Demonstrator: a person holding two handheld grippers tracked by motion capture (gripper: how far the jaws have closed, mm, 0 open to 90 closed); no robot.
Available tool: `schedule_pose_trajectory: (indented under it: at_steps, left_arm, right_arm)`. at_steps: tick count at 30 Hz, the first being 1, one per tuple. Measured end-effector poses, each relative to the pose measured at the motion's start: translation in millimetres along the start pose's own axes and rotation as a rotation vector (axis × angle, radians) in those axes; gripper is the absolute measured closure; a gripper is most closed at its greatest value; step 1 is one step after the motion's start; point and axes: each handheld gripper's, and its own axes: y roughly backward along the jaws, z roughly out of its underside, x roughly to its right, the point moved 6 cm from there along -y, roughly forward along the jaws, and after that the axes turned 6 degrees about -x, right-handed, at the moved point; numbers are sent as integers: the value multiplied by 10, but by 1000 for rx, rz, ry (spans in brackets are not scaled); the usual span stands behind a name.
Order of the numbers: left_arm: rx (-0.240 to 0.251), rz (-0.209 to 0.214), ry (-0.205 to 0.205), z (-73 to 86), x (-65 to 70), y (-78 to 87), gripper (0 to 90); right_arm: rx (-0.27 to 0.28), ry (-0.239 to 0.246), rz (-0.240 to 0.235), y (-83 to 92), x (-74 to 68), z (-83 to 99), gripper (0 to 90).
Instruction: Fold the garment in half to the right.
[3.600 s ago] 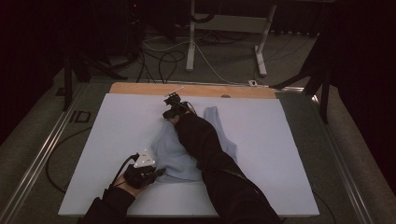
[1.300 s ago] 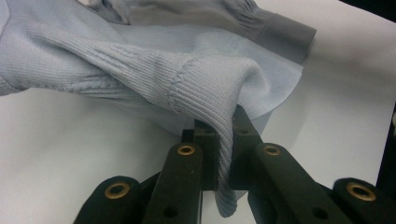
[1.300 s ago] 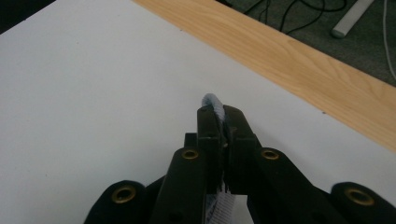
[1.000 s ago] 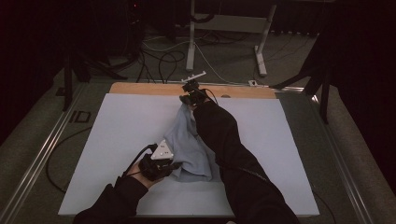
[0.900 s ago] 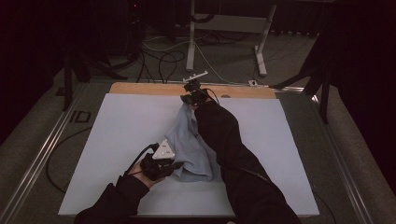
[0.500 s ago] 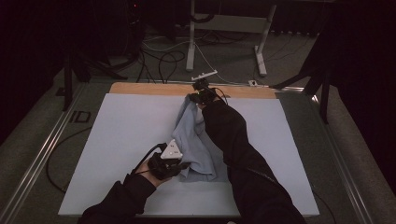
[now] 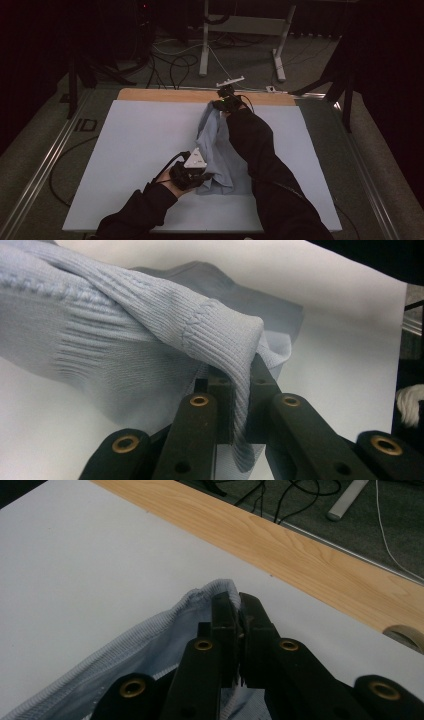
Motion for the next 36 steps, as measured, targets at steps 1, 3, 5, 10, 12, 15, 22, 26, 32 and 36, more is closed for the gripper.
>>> schedule_pose_trajectory:
  at_steps: [1, 3, 5, 10, 12, 15, 22, 26, 32, 36]
  left_arm:
    - [-1, 1, -8, -17, 8, -12, 868]
    - [0, 4, -13, -53, 24, -40, 868]
    - [0, 7, -13, -80, 35, -69, 867]
    - [1, 19, -24, -155, 68, -155, 867]
    - [-2, 22, -31, -177, 75, -180, 867]
    - [1, 26, -35, -218, 87, -233, 868]
    - [-16, 42, -44, -263, 124, -347, 867]
    - [-32, 47, -51, -282, 145, -402, 867]
    - [-43, 50, -50, -322, 183, -494, 867]
    - [-65, 52, -61, -351, 192, -591, 866]
  right_arm:
    - [0, 0, 0, 0, 0, 0, 875]
    - [2, -6, 4, 19, 47, 24, 875]
    - [4, -12, 4, 37, 92, 49, 875]
    - [14, -20, 4, 58, 180, 93, 874]
    - [13, -26, 6, 55, 219, 115, 874]
    - [15, -29, 8, 46, 268, 151, 874]
    - [13, -49, -2, -17, 379, 263, 874]
    - [6, -56, -3, -70, 436, 332, 874]
    - [1, -74, -21, -129, 497, 385, 873]
    - [-13, -72, -20, -173, 523, 430, 872]
